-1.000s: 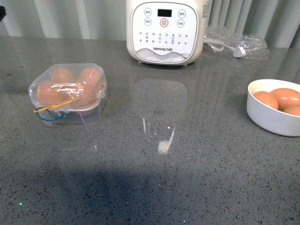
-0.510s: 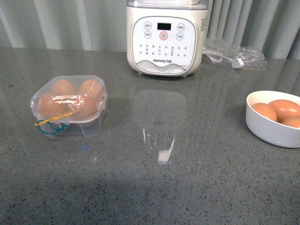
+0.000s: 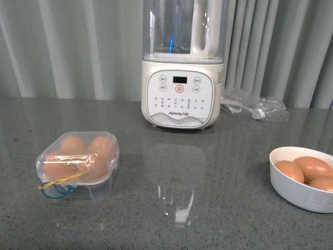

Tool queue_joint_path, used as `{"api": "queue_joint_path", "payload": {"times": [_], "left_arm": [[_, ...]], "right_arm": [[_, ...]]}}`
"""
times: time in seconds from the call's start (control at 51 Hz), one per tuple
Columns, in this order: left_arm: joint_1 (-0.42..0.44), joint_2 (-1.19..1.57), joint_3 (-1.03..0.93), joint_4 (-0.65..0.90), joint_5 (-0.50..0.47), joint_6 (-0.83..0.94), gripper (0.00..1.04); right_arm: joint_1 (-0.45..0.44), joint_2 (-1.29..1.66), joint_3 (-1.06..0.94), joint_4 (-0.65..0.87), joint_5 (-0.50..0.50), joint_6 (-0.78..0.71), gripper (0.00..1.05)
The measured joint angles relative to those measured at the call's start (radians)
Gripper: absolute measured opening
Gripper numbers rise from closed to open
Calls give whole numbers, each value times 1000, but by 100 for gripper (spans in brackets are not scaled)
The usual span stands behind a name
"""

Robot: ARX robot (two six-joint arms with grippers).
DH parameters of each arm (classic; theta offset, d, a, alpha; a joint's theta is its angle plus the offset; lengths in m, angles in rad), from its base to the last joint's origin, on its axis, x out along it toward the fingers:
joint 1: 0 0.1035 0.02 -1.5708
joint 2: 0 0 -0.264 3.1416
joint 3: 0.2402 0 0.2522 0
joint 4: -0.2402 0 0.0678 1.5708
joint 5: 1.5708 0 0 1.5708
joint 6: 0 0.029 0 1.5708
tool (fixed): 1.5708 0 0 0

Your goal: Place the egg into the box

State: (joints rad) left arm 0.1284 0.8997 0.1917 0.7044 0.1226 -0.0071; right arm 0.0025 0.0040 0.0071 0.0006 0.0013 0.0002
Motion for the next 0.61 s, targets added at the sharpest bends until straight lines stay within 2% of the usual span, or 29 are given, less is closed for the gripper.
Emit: {"api": "queue_joint_path", "payload": {"times": [0.235, 0.314, 0.412, 0.608], "left_arm": [[-41, -119, -72, -49, -42, 4, 4], [-93, -161, -91, -74, -114, 3, 4], [-124, -218, -112, -108, -119, 3, 4], [-128, -332, -145, -189, -123, 3, 4]], "right_arm": [[0, 0, 0, 0, 0, 0, 98], [0, 0, 0, 0, 0, 0, 98], [0, 0, 0, 0, 0, 0, 98], [0, 0, 0, 0, 0, 0, 98]]}}
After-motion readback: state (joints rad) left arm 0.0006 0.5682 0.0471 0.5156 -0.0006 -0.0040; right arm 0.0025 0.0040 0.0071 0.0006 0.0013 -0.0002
